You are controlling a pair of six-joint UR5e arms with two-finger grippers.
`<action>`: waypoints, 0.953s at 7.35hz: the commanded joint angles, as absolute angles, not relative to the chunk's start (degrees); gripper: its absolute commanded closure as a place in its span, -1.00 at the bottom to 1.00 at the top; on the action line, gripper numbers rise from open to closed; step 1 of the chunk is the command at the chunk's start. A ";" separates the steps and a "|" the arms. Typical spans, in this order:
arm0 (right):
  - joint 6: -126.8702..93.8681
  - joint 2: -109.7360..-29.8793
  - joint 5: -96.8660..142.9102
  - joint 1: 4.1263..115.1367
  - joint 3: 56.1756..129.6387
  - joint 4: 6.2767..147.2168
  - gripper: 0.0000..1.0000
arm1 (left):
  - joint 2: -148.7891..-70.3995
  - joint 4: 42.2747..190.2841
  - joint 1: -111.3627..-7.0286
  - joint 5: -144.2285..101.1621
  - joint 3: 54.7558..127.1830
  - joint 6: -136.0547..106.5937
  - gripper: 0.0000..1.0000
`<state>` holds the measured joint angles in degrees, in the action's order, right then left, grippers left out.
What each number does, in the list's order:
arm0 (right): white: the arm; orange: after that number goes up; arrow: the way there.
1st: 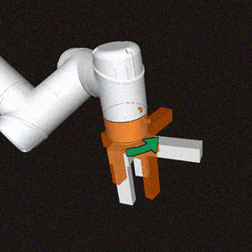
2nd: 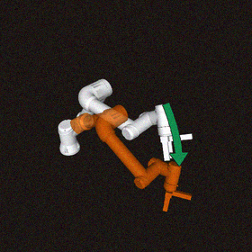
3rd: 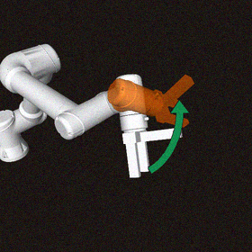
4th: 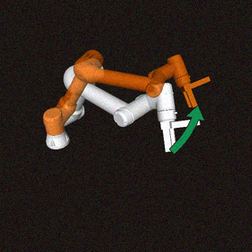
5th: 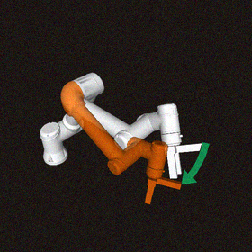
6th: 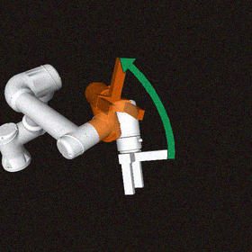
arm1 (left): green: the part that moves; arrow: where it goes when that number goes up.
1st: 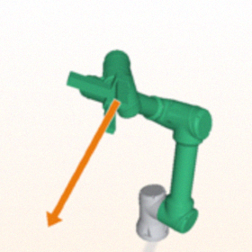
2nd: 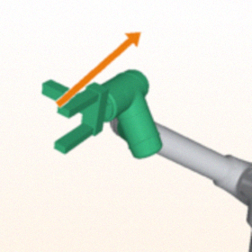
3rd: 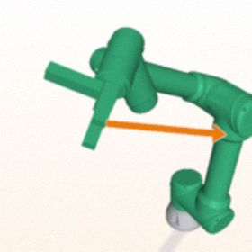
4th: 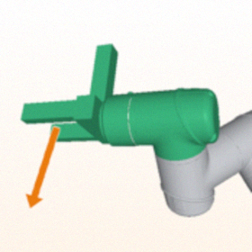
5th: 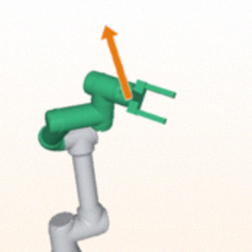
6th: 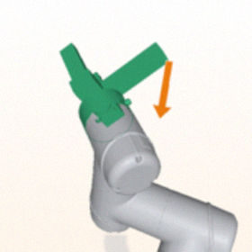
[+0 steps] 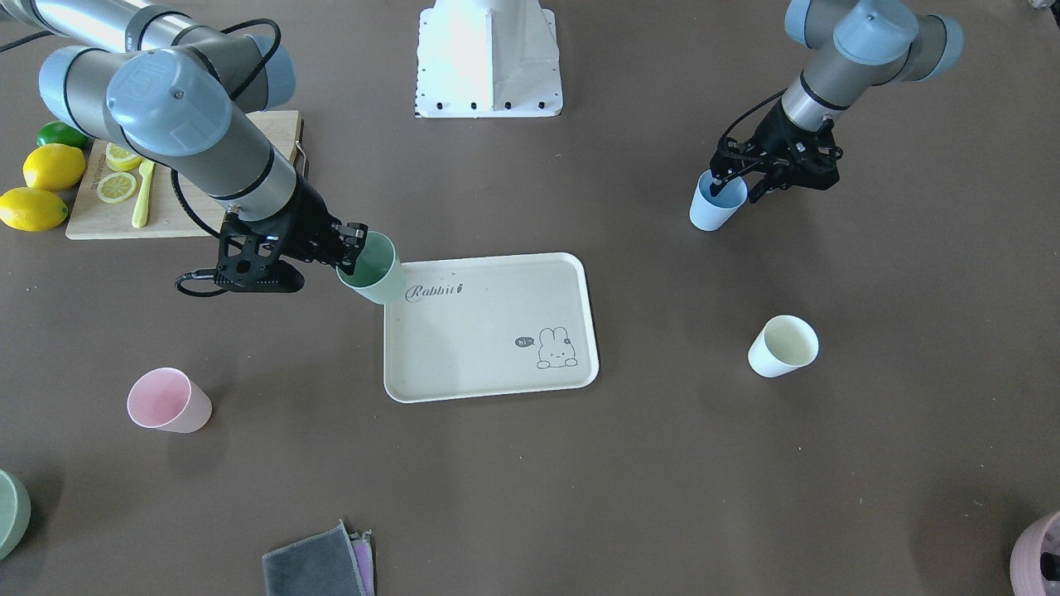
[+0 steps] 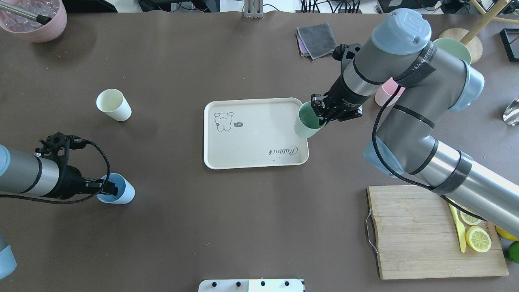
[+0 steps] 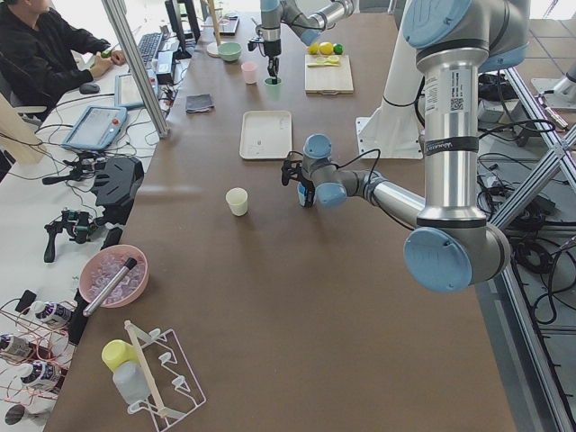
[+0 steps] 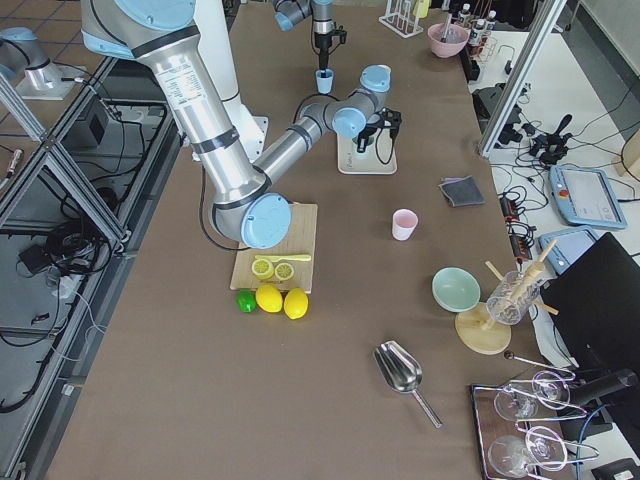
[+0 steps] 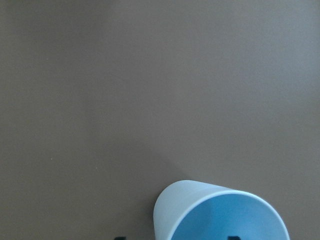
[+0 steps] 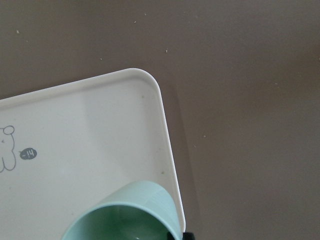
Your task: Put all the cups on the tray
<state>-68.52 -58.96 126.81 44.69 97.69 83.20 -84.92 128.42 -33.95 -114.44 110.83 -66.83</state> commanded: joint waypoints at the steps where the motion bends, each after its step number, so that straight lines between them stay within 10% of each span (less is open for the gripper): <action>1: -69.60 -58.27 126.12 43.34 96.33 82.71 1.00 | -84.99 128.58 -34.10 -114.43 111.18 -66.80 1.00; 7: -72.33 -55.81 118.67 37.01 92.82 82.01 1.00 | -86.82 125.00 -40.61 -121.38 115.23 -67.06 1.00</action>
